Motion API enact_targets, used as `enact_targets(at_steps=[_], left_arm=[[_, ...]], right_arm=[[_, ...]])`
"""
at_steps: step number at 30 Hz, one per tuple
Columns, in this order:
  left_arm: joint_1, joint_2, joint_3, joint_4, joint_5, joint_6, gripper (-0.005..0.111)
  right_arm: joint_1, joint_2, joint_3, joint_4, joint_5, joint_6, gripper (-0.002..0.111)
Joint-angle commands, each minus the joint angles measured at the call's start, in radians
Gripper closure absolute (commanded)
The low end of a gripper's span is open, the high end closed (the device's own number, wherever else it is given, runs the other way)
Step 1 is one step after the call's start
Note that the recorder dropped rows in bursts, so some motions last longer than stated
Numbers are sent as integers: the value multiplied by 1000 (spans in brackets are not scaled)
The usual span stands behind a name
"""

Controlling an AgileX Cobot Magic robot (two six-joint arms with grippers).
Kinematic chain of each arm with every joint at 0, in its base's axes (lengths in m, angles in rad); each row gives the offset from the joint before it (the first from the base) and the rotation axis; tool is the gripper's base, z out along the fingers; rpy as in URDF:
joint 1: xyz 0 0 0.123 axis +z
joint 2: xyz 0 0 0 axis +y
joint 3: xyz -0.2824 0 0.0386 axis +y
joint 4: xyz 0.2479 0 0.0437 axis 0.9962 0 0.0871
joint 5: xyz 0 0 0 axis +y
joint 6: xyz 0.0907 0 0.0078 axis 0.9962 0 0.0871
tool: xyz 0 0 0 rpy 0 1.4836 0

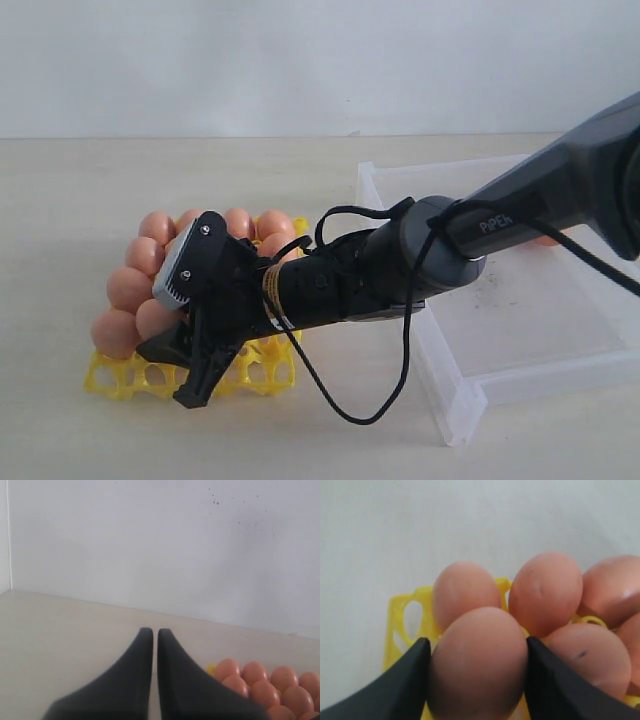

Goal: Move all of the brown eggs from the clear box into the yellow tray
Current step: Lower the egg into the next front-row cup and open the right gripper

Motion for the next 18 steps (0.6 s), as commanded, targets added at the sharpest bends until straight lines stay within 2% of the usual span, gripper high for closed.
enact_targets(at_steps=[1,7,18], left_arm=[[-2,-2,3,-9,-3,-9,103],[-2,-2,3,-9,-1,-9,103],[-2,-2,3,-9,-1,-9,103]], right_arm=[[-3,2,-3,32,40,0,67],[-3,0,-3,57,45,2,47],[-3,-50,-3,89,55,15,46]])
